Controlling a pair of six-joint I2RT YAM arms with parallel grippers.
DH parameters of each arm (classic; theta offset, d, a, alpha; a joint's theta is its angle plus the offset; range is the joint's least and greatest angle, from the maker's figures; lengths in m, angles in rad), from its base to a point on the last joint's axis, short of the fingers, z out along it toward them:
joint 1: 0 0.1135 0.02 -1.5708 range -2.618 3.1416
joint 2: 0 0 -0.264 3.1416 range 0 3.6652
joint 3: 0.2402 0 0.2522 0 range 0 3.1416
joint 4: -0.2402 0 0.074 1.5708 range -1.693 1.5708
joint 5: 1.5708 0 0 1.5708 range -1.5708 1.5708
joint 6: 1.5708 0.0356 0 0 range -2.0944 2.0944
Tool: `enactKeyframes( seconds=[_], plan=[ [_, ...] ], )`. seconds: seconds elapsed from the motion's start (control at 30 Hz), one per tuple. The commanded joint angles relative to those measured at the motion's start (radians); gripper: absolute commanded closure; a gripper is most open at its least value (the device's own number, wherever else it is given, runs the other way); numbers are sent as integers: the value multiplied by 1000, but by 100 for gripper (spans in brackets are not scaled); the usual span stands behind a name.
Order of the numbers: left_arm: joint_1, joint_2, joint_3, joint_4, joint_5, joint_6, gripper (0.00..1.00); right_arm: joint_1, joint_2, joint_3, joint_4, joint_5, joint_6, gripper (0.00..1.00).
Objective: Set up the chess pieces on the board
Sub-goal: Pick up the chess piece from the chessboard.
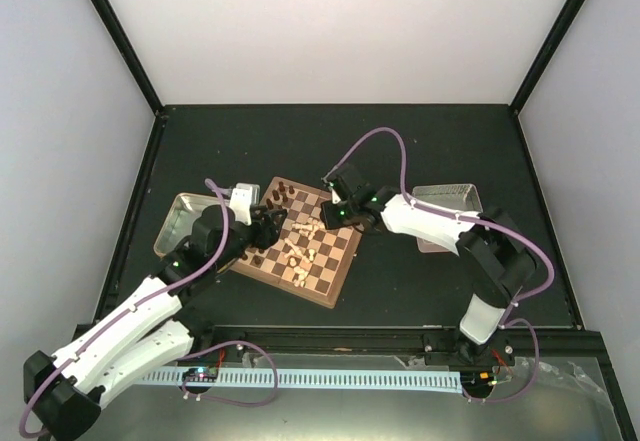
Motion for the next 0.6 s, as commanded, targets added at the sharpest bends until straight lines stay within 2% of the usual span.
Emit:
enactKeyframes(
  seconds=[0.0, 0.17, 0.4, 0.57],
  plan=[
    [8, -25, -15, 91, -9, -19, 40, 12, 43, 54, 23, 34, -32, 76],
    [8, -13, -14, 96, -17, -20, 40, 11, 77, 71, 2, 59, -49, 76],
    [8, 7, -12, 101, -18, -26, 41, 12, 94, 63, -41, 95, -59, 82],
    [8, 14, -13, 104, -15, -36, 41, 12, 98, 46, -55, 87, -68, 82]
  ],
)
